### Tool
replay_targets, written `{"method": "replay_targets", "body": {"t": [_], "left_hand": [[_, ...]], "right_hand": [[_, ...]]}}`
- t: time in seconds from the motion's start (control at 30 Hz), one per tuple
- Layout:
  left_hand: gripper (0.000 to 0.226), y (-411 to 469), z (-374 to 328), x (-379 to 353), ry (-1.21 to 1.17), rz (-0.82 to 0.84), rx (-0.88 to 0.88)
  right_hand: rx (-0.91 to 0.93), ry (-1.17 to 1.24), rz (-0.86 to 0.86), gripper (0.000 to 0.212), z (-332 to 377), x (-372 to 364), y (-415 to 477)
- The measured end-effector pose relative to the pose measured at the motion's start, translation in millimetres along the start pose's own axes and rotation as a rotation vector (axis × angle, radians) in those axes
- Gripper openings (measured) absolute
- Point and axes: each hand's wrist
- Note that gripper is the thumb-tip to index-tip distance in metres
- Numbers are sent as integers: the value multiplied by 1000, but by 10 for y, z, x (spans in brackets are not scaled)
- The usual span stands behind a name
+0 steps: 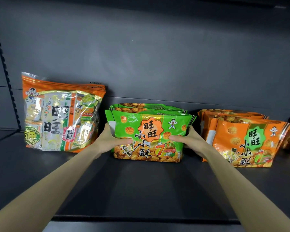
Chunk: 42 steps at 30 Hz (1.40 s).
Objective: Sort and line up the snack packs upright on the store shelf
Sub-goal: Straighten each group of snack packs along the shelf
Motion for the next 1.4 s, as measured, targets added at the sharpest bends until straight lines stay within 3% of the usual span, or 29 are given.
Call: {"method": "replay_targets", "body": {"t": [0.1, 0.23, 0.3, 0.47, 0.57, 0.73, 0.87, 1.0, 1.4], "left_hand": [[122, -46, -52, -34, -1, -30, 30], [98, -110, -121, -149, 56, -121, 83], [91, -160, -169, -217, 116, -168, 111], [87, -301, -233, -298, 273, -234, 164], [71, -385, -241, -295, 411, -270, 176], [49, -635, -334, -283, 655, -214, 204], [61, -876, -509, -384, 828, -130, 200], [64, -1083, -741, -547, 1014, -69, 83], [66, -1346, -1543, -1214, 1156, 22, -160]], "right_hand": [[-25, -42, -21, 95, 16, 0, -10], [-90, -109, -39, 137, 27, 26, -44], [-94, -123, -37, 141, 2, 47, -62], [-128, -176, -84, 96, 40, -28, -174], [-148, -259, -111, 81, 66, -24, -257], [-192, -469, -90, 94, 203, -61, -563], [-205, -655, -73, 76, 353, -79, -832], [-194, -783, -76, 69, 468, -87, -1099], [-203, -990, -191, 61, 754, 379, -2007]]}}
Point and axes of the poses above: each hand's wrist, its own y-axis towards the middle knuckle, its own x-axis out of the back of the hand, z = x × y, and after that the axes turned 15 degrees about z, right-handed
